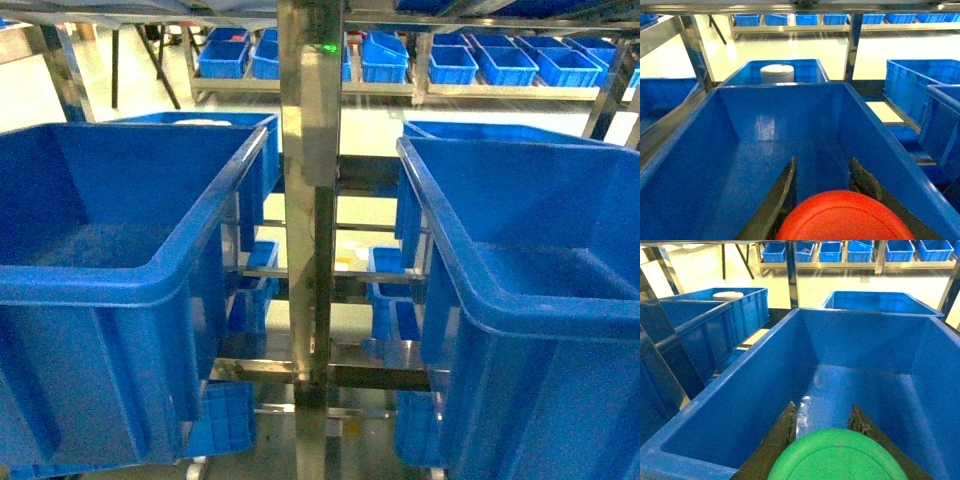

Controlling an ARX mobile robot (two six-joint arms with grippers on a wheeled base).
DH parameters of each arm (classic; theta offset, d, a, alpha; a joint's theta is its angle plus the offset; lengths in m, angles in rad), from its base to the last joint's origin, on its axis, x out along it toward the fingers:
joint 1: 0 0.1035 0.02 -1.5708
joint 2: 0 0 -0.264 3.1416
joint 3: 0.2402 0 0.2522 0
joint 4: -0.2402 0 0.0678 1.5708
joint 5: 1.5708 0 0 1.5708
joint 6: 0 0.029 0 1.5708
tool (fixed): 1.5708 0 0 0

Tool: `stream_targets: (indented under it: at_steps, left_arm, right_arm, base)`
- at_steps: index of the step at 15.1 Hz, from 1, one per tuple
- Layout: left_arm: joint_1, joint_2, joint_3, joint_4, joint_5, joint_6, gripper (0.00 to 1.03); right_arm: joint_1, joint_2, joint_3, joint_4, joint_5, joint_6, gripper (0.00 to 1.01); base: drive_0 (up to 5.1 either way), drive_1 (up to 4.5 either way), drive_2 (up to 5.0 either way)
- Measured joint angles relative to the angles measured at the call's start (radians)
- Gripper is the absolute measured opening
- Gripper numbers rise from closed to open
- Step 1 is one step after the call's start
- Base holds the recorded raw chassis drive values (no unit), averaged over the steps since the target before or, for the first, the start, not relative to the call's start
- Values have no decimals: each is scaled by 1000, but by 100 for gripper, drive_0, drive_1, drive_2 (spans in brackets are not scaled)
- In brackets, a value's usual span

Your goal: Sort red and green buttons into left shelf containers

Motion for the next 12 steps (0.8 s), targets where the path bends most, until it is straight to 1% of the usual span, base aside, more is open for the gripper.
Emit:
stream_targets:
  at_steps: [2, 3, 4, 5, 6, 7, 8, 10, 11, 12]
  left_arm:
    - [0, -3, 0, 0, 0, 0, 28]
    - [0, -3, 0, 0, 0, 0, 28]
    - [0, -4, 0, 0, 0, 0, 28]
    - [0, -4, 0, 0, 0, 0, 28]
    - [0, -4, 0, 0, 0, 0, 28]
    - [0, -4, 0, 0, -2, 0, 28]
    - [0, -4, 0, 0, 0, 0, 28]
    - [0, -4, 0, 0, 0, 0, 28]
    - [0, -4, 0, 0, 0, 0, 28]
    - [0, -4, 0, 0, 0, 0, 28]
  right_arm:
    - [0, -1, 2, -8, -2, 1, 28]
    - [16, 56, 41, -5, 18, 21, 28]
    - [43, 173, 129, 29, 53, 59, 28]
    - [48, 251, 193, 41, 49, 80, 28]
    - [52, 341, 237, 69, 41, 85, 28]
    - [45, 441, 267, 71, 26, 83, 28]
    - [28, 535, 302, 92, 44, 69, 28]
    - [-14, 653, 385, 89, 124, 35, 28]
    - [-30, 659, 393, 84, 146, 31, 30]
    - [-40, 614, 372, 90, 147, 32, 45]
  base:
    - [8, 437, -421]
    - [8, 437, -421]
    - [8, 437, -421]
    - [8, 437, -421]
    - [0, 0, 0]
    - [0, 0, 0]
    - [0, 0, 0]
    - [0, 0, 0]
    - [0, 0, 0]
    - [0, 0, 0]
